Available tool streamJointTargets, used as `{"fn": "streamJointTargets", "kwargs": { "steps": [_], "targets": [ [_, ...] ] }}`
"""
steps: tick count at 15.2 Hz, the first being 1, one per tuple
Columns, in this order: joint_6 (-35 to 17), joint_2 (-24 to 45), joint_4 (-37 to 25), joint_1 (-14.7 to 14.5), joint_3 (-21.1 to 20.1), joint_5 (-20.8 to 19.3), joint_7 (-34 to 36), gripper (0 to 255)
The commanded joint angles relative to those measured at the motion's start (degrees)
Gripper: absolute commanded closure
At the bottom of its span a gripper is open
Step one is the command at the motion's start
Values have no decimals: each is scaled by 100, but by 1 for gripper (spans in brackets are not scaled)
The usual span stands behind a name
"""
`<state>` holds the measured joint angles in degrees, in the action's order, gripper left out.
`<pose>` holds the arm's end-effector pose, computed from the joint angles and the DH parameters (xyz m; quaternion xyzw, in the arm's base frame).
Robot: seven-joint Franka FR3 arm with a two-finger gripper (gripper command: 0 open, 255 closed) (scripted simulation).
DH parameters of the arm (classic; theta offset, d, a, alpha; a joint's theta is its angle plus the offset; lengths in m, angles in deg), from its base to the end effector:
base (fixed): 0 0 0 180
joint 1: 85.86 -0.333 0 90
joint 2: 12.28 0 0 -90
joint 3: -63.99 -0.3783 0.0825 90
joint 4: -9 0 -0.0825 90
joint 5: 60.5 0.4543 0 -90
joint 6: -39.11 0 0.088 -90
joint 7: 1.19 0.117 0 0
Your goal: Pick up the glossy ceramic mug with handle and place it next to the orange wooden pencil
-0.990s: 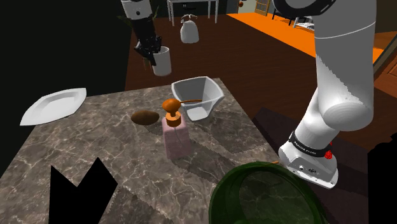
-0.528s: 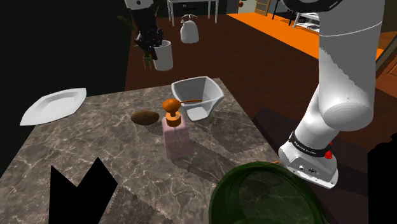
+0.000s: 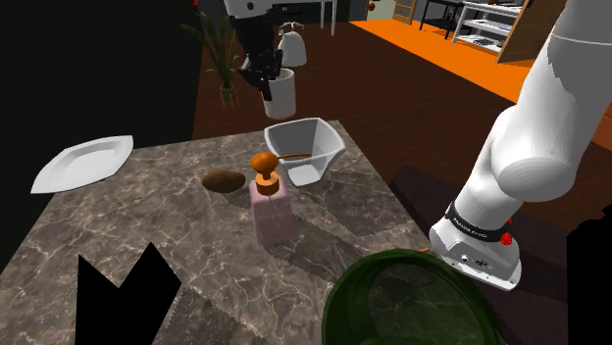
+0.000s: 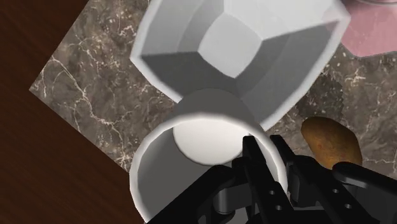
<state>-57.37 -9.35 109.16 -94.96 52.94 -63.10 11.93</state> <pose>0.6002 0.2126 0.5584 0.9961 0.0652 -0.0498 0.0331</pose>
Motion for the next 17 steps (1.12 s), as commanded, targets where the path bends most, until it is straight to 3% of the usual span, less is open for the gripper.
{"fn": "streamJointTargets", "kwargs": {
  "steps": [1,9,17],
  "targets": [
    [-122,-460,575,-15,-23,92,27,255],
    [-203,-2240,2405,-195,-110,486,127,255],
    [185,-4026,3784,-552,-224,914,331,255]
  ]
}}
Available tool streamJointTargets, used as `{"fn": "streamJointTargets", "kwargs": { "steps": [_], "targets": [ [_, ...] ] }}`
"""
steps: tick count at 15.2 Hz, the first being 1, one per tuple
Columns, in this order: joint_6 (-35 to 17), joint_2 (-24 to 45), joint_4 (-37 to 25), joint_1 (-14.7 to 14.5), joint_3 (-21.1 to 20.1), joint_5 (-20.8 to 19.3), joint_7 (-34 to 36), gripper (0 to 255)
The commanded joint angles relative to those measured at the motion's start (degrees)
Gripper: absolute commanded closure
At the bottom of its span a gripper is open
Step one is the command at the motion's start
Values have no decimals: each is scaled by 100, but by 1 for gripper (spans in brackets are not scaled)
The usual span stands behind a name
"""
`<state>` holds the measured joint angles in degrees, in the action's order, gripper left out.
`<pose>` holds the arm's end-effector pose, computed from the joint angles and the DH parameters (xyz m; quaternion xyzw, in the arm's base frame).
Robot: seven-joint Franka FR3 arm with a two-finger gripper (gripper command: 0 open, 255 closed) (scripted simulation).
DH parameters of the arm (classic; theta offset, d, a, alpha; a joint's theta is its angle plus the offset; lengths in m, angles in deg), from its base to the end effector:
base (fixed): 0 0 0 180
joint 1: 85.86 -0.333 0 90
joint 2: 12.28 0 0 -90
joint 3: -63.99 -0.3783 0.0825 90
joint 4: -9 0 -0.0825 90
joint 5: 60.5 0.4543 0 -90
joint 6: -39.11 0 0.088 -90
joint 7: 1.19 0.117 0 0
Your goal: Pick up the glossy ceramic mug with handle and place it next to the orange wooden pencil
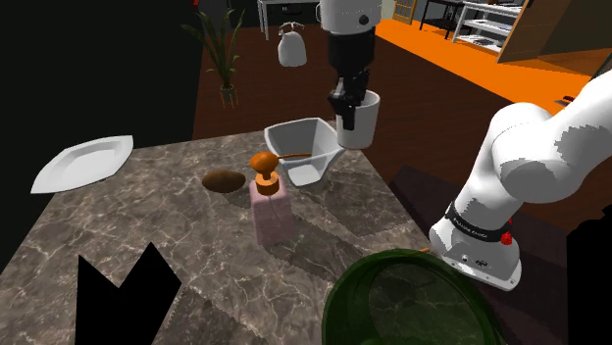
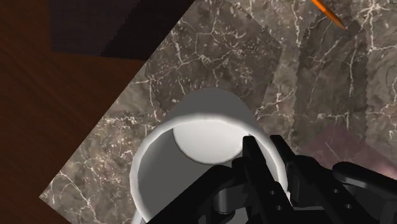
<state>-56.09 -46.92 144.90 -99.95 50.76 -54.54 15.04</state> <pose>0.3388 0.2022 0.5500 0.9961 0.0651 -0.0498 0.0334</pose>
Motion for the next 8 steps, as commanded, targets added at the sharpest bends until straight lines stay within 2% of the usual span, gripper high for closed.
{"fn": "streamJointTargets", "kwargs": {
  "steps": [1,2,8],
  "targets": [
    [139,-496,353,-109,-25,114,58,255],
    [214,-689,469,-160,-42,163,93,255],
    [-247,-683,924,-186,-102,215,93,255]
  ]
}}
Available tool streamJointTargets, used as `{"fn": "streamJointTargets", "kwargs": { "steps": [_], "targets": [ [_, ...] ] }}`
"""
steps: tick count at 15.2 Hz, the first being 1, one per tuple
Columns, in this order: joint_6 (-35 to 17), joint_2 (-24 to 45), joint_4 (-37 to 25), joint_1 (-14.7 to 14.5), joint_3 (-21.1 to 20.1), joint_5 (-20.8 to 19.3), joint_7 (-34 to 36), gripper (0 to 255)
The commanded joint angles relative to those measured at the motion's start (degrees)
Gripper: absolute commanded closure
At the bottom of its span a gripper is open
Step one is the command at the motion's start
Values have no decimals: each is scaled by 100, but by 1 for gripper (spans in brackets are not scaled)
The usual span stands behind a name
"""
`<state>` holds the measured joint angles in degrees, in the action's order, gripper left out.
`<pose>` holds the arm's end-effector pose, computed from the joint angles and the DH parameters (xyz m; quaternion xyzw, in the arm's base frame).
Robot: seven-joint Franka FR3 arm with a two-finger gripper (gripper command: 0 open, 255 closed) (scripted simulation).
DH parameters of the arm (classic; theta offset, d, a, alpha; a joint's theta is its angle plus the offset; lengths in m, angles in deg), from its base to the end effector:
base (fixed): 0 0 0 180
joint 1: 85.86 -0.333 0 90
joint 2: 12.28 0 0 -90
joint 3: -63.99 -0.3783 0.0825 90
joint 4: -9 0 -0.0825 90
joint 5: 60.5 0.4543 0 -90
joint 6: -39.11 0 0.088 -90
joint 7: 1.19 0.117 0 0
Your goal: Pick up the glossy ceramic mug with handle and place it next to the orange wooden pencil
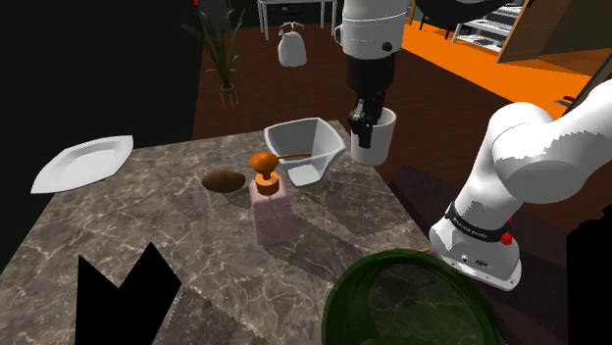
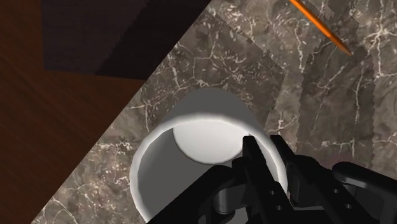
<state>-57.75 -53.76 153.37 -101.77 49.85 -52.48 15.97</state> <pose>0.2936 0.1972 0.5154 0.9961 0.0648 -0.0500 0.0333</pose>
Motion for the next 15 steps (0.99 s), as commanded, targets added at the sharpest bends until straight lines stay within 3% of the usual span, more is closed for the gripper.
{"fn": "streamJointTargets", "kwargs": {
  "steps": [1,15],
  "targets": [
    [-160,7,150,-8,-21,19,0,255],
    [-1340,270,1068,-51,-203,157,7,255]
  ]
}}
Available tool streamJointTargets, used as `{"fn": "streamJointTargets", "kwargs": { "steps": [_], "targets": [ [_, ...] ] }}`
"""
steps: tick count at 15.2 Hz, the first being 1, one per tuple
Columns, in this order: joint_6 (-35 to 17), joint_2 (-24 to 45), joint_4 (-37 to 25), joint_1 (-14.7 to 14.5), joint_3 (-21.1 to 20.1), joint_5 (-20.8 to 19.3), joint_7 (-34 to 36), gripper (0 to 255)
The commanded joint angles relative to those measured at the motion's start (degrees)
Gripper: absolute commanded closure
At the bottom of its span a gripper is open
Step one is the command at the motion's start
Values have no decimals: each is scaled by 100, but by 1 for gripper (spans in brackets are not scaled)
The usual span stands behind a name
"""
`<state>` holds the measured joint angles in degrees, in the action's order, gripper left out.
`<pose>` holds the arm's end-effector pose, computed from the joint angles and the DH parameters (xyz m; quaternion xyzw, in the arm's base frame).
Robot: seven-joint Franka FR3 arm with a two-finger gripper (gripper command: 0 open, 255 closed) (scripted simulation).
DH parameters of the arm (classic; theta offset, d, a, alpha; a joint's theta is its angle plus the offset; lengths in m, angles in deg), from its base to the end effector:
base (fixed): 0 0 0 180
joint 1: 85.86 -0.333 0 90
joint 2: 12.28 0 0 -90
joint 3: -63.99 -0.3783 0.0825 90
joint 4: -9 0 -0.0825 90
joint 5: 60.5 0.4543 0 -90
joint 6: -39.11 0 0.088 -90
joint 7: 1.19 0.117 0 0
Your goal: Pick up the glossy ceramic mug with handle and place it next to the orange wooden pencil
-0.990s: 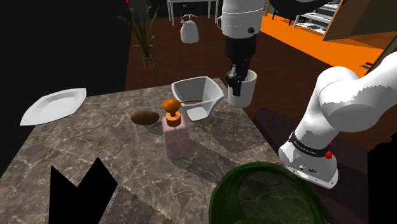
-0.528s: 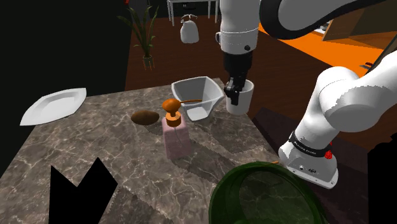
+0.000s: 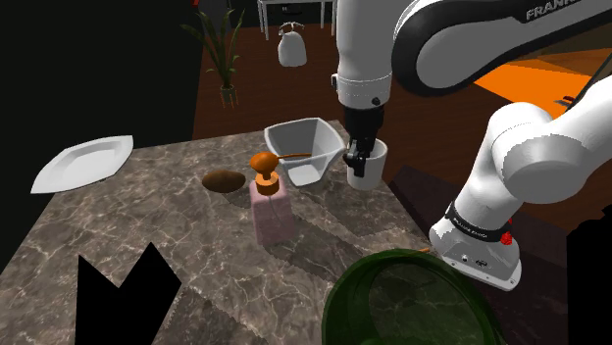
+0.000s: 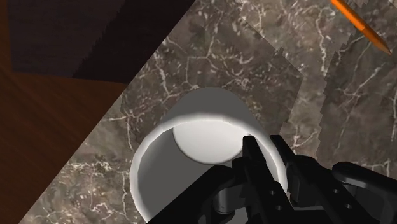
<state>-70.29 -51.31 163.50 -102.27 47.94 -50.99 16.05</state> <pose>0.2909 0.1950 0.4228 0.9961 0.0647 -0.0503 0.0333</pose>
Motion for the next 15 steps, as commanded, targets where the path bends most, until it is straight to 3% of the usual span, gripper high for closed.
{"fn": "streamJointTargets", "kwargs": {
  "steps": [1,10,15],
  "targets": [
    [-177,59,113,-3,-26,18,0,255],
    [-1033,456,574,-9,-167,101,18,255],
    [-1033,456,574,-9,-167,101,18,255]
  ]
}}
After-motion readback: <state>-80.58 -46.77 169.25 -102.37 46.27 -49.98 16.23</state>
